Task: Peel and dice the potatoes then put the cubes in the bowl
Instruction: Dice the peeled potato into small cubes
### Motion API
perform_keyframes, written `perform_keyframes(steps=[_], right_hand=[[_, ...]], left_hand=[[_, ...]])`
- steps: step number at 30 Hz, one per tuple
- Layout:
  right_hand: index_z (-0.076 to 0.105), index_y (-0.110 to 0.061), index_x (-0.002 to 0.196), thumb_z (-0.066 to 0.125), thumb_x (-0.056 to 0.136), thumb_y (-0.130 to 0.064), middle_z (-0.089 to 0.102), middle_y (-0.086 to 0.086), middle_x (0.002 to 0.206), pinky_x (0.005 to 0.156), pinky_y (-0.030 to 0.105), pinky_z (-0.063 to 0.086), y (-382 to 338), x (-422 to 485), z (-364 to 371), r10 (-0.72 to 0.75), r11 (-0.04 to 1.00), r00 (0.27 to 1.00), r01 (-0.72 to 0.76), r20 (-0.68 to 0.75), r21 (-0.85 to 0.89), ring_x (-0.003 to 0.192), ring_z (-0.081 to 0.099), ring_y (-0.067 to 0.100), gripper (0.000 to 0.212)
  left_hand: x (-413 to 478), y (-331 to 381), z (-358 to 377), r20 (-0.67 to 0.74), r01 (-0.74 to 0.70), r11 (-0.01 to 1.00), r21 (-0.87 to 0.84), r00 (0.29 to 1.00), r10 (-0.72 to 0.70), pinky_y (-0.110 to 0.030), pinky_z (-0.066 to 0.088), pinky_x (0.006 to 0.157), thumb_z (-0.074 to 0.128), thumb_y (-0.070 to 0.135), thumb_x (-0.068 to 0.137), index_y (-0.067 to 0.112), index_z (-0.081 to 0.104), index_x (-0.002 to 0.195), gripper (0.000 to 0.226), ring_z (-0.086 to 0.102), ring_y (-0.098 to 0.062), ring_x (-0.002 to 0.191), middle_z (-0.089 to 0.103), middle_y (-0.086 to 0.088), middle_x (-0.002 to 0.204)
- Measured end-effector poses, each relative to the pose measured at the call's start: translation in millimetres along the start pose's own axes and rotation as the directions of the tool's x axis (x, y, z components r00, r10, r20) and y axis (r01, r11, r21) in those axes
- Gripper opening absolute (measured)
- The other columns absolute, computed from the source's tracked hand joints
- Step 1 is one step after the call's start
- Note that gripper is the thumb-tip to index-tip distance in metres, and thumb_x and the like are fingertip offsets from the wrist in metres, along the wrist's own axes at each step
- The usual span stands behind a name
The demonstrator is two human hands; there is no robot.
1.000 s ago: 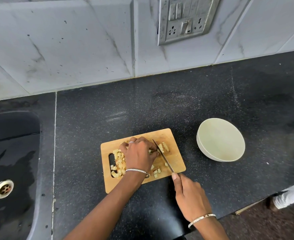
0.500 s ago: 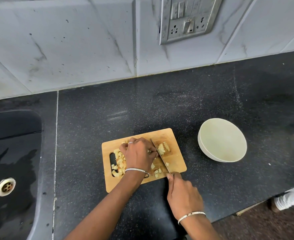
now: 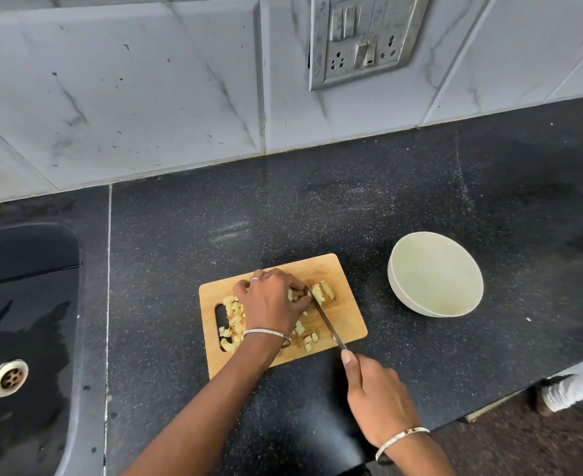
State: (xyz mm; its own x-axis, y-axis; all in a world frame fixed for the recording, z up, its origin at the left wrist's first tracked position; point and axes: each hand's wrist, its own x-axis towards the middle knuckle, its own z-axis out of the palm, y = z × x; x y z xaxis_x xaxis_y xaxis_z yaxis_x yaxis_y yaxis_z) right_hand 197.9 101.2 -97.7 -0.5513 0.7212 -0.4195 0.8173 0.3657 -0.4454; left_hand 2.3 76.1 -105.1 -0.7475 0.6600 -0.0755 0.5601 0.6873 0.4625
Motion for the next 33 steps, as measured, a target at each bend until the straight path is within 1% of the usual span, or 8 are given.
perform_keyframes(steps=[4,7,9,15,18,23,28,33], right_hand=[[0.045,-0.028,0.074,0.017,0.101,-0.054,0.055,-0.006,0.071,0.075,0.04,0.046,2.2,-8.6,-5.5,0.002,0.999,1.0,-0.001,-0.028,0.033,0.083,0.059,0.022,0.047],[0.048,-0.028,0.074,0.02,0.1,-0.053,0.055,-0.005,0.065,0.073,0.04,0.047,1.7,-8.5,-12.0,-0.009,0.995,0.995,0.019,-0.097,0.102,0.076,0.06,0.021,0.046],[0.05,-0.027,0.075,0.018,0.099,-0.055,0.057,-0.003,0.064,0.073,0.041,0.048,1.8,-3.8,-12.6,-0.019,0.994,0.992,0.031,-0.123,0.101,0.074,0.06,0.022,0.049],[0.051,-0.025,0.082,0.014,0.098,-0.057,0.064,-0.002,0.079,0.075,0.04,0.048,1.6,9.3,-6.8,-0.027,0.998,0.992,0.034,-0.119,0.052,0.086,0.061,0.028,0.051],[0.047,-0.029,0.082,0.01,0.096,-0.058,0.065,-0.002,0.082,0.075,0.042,0.046,0.3,8.7,-2.3,-0.034,0.998,0.994,0.039,-0.101,0.048,0.089,0.061,0.031,0.049],[0.049,-0.029,0.081,0.003,0.089,-0.064,0.064,-0.003,0.075,0.073,0.043,0.049,-1.2,9.0,3.0,-0.033,0.996,0.988,0.044,-0.151,0.073,0.08,0.063,0.027,0.058],[0.049,-0.029,0.083,0.005,0.092,-0.063,0.064,-0.003,0.075,0.07,0.043,0.05,-3.0,10.6,1.7,-0.005,0.999,0.986,0.013,-0.167,0.047,0.079,0.064,0.027,0.056],[0.048,-0.03,0.09,0.015,0.1,-0.056,0.067,0.004,0.09,0.071,0.042,0.046,-5.6,9.6,0.8,0.022,1.0,0.991,-0.024,-0.133,-0.01,0.093,0.063,0.035,0.043]], left_hand=[[-0.2,1.5,-2.6,0.012,-0.015,1.0,-0.003,1.0,0.015,-0.04,0.024,0.088,0.072,0.04,0.078,0.038,0.072,0.091,0.014,0.048,-0.013,0.106,0.065,0.018,0.107],[-1.2,0.4,-3.8,0.011,-0.029,1.0,-0.001,1.0,0.029,-0.04,0.025,0.087,0.069,0.04,0.08,0.039,0.071,0.095,0.016,0.048,-0.012,0.106,0.064,0.019,0.108],[-1.2,0.8,-4.4,0.005,-0.039,0.999,0.004,0.999,0.039,-0.039,0.025,0.086,0.069,0.04,0.079,0.04,0.071,0.095,0.016,0.048,-0.011,0.105,0.064,0.019,0.107],[-2.0,3.2,-7.5,0.028,-0.072,0.997,0.018,0.997,0.071,-0.039,0.025,0.085,0.07,0.05,0.078,0.041,0.068,0.1,0.024,0.046,-0.012,0.106,0.062,0.02,0.11],[-4.0,4.2,-7.8,-0.003,-0.092,0.996,0.018,0.996,0.092,-0.039,0.024,0.086,0.067,0.043,0.083,0.041,0.067,0.102,0.019,0.046,-0.013,0.108,0.061,0.018,0.112],[-4.2,4.3,-9.6,-0.052,-0.11,0.994,-0.003,0.993,0.11,-0.037,0.023,0.085,0.065,0.03,0.085,0.04,0.065,0.106,0.023,0.048,-0.013,0.108,0.061,0.017,0.112],[-4.0,2.0,-12.1,-0.056,-0.13,0.991,-0.011,0.99,0.129,-0.033,0.018,0.081,0.065,0.028,0.085,0.041,0.063,0.111,0.029,0.048,-0.013,0.111,0.06,0.017,0.115],[-5.0,2.3,-9.9,-0.056,-0.182,0.983,0.0,0.982,0.181,-0.034,0.02,0.079,0.065,0.024,0.084,0.044,0.063,0.108,0.031,0.049,-0.012,0.106,0.06,0.019,0.111]])
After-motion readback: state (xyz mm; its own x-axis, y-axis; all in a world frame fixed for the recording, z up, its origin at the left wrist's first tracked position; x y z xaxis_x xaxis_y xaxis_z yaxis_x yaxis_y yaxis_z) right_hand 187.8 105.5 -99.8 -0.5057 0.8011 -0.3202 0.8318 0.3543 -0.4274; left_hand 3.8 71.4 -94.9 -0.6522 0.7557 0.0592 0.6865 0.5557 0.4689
